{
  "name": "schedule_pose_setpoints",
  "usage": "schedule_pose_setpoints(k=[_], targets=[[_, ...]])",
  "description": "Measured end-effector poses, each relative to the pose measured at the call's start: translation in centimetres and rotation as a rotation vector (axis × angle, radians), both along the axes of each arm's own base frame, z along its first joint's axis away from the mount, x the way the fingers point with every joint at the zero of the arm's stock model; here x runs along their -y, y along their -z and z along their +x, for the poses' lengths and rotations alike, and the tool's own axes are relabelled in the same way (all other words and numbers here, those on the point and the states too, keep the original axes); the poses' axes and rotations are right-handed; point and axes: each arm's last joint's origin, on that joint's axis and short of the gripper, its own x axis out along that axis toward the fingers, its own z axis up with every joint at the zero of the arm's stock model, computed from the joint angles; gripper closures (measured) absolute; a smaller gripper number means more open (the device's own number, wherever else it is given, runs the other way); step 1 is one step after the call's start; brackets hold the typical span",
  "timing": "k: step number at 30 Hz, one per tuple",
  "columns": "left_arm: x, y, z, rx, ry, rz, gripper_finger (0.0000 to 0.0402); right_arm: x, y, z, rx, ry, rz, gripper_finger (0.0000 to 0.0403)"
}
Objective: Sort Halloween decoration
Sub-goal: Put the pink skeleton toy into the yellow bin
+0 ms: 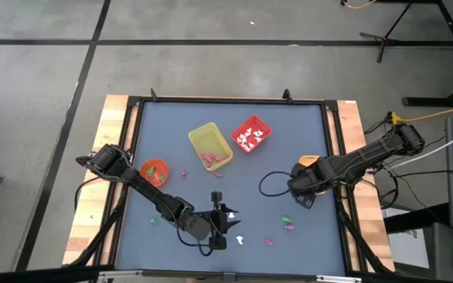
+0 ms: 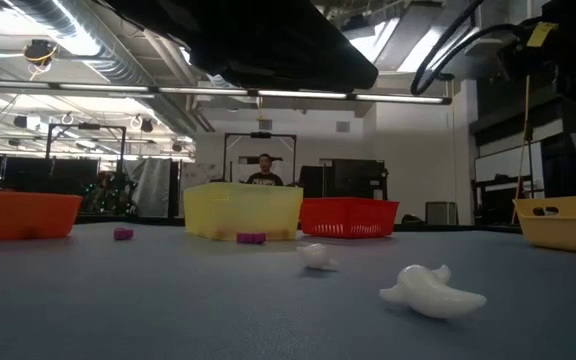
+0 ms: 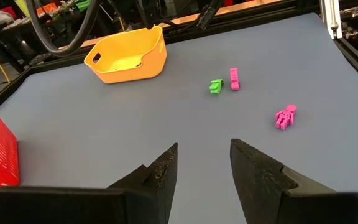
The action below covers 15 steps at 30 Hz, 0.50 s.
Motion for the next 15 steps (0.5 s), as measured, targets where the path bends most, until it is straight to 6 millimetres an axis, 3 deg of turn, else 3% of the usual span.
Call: schedule_pose_setpoints(k=[7,15], targets=[[0.0,0.0,0.0,0.000,0.000,0.000,0.0270,-0.2,0.0,-0.1,-0.029,0.006,0.075,0.0157],[0.0,0.0,0.0,0.000,0.000,0.000,0.0270,-1.2,0.0,0.7,0.012,0.007,0.278,0.0157]])
